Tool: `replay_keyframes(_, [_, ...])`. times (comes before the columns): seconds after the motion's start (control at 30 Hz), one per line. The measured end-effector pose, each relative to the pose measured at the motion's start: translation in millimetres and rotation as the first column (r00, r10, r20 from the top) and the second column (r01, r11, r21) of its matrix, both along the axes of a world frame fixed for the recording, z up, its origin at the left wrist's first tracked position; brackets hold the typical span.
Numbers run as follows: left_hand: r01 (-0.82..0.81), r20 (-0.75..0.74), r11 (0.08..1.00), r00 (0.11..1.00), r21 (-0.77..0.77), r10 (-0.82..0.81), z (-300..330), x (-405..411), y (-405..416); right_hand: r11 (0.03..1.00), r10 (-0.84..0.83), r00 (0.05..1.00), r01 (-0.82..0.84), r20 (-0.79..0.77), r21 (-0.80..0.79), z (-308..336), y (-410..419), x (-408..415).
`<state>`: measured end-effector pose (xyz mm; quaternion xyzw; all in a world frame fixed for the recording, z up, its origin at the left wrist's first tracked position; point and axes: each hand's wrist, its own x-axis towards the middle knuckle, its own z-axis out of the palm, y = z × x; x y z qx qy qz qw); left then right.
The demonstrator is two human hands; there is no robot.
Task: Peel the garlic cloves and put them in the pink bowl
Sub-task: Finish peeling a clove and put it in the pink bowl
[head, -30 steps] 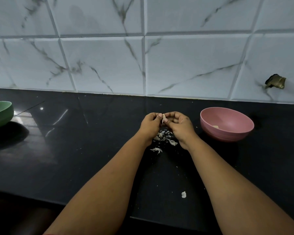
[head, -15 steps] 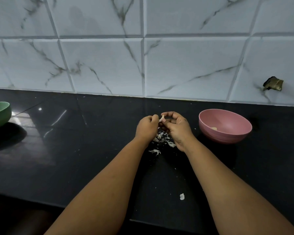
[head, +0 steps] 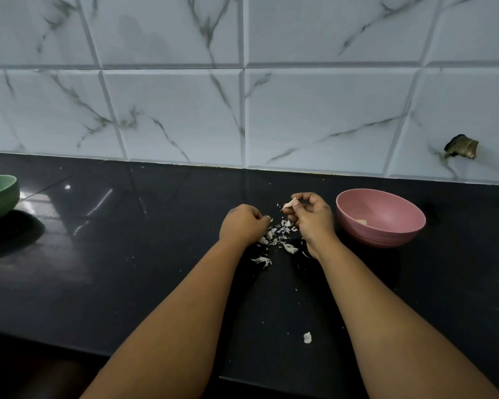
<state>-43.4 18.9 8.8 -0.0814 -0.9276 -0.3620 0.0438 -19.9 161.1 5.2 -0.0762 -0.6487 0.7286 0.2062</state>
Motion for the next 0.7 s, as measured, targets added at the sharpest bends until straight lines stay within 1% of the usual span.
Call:
replay_keyframes(0.1, [0.020, -0.054, 1.000, 0.998, -0.006, -0.020, 0.4, -0.2, -1.1, 1.000, -0.021, 1.000, 0.021, 0.012, 0.023, 0.4, 0.7, -0.9])
replay_keyframes(0.17, [0.010, -0.101, 1.000, 0.995, 0.001, -0.010, 0.0, -2.5, -0.6, 0.995, -0.051, 0.999, 0.050, 0.015, 0.086, -1.3, 1.1, -1.4])
replay_keyframes(0.23, [-0.007, -0.115, 1.000, 0.993, 0.015, 0.009, 1.2, -0.4, 0.3, 0.984, -0.087, 0.996, 0.084, 0.010, 0.157, -2.2, 1.2, -1.4])
replay_keyframes(0.33, [-0.014, -0.153, 0.996, 0.988, 0.087, 0.027, -1.2, -2.0, 0.1, 0.982, -0.089, 0.996, 0.087, 0.005, 0.165, -1.2, 0.6, -1.0])
replay_keyframes(0.5, [0.150, -0.249, 0.958, 0.964, 0.244, -0.088, 5.0, 7.1, 6.5, 0.982, -0.025, 0.999, 0.029, -0.023, 0.185, 0.3, -2.9, 1.8])
replay_keyframes(0.6, [0.179, -0.309, 0.957, 0.946, 0.228, -0.104, 6.7, 10.7, 8.8, 0.984, 0.006, 1.000, 0.000, -0.030, 0.178, 0.0, -3.7, 2.8])
replay_keyframes(0.63, [0.171, -0.313, 0.957, 0.945, 0.233, -0.092, 6.9, 11.8, 9.2, 0.980, 0.002, 0.999, 0.005, -0.035, 0.197, -0.2, -3.6, 3.1])
replay_keyframes(0.67, [0.157, -0.313, 0.959, 0.947, 0.236, -0.078, 6.3, 12.1, 9.6, 0.968, -0.017, 0.999, 0.028, -0.046, 0.249, -0.9, -3.0, 2.7])
replay_keyframes(0.7, [0.147, -0.315, 0.960, 0.947, 0.238, -0.067, 5.7, 12.4, 10.1, 0.941, -0.042, 0.997, 0.061, -0.063, 0.333, -1.5, -2.4, 2.5])
